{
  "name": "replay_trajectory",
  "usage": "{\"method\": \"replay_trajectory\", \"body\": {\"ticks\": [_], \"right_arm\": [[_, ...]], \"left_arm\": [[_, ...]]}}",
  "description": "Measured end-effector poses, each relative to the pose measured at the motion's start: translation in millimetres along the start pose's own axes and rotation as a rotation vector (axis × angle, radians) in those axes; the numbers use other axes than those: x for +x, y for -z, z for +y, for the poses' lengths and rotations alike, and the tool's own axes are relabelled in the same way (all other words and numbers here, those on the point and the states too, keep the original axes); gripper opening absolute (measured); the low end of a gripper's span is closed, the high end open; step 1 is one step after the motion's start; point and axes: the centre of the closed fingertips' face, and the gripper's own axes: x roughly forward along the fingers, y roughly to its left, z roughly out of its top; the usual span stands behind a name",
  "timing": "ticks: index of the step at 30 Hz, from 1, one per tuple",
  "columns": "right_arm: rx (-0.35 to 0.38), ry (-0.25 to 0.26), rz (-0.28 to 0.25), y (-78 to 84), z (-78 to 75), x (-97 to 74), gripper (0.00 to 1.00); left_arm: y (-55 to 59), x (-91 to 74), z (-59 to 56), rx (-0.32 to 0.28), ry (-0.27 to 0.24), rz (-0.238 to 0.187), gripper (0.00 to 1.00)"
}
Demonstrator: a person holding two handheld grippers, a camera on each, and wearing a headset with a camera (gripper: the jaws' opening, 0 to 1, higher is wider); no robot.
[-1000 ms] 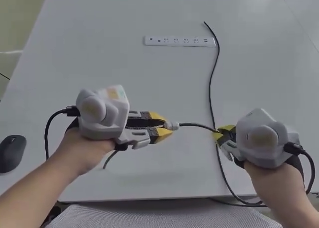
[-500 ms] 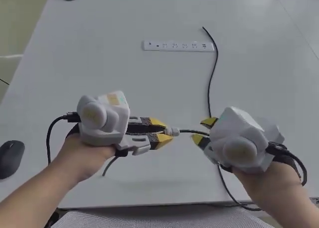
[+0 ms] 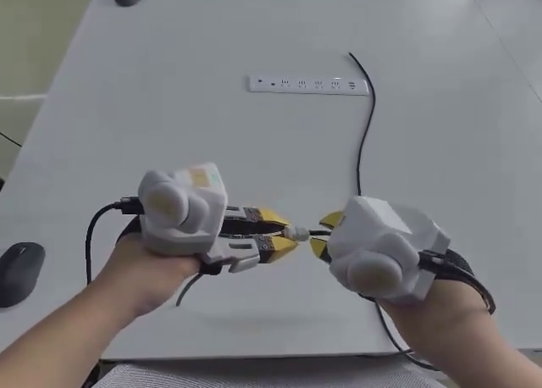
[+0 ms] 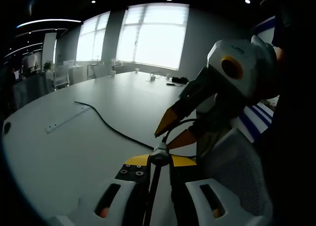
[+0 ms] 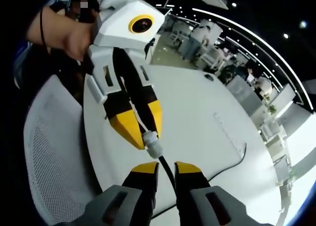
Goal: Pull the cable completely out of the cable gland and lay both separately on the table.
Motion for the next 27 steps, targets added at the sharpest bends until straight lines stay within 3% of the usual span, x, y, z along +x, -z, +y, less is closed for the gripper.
{"method": "replay_trajectory", "body": {"ticks": [9, 27], "right_arm": [[-0.015, 0.004, 0.0, 1.0, 1.1, 1.4, 0.03], [0.105, 0.017, -0.004, 13.7, -4.2, -2.0, 0.02]], "left_arm": [[1.3, 1.7, -0.9, 0.006, 0.005, 0.005, 0.15], [0.4, 3.0, -5.0, 0.006, 0.004, -0.002, 0.15]]}}
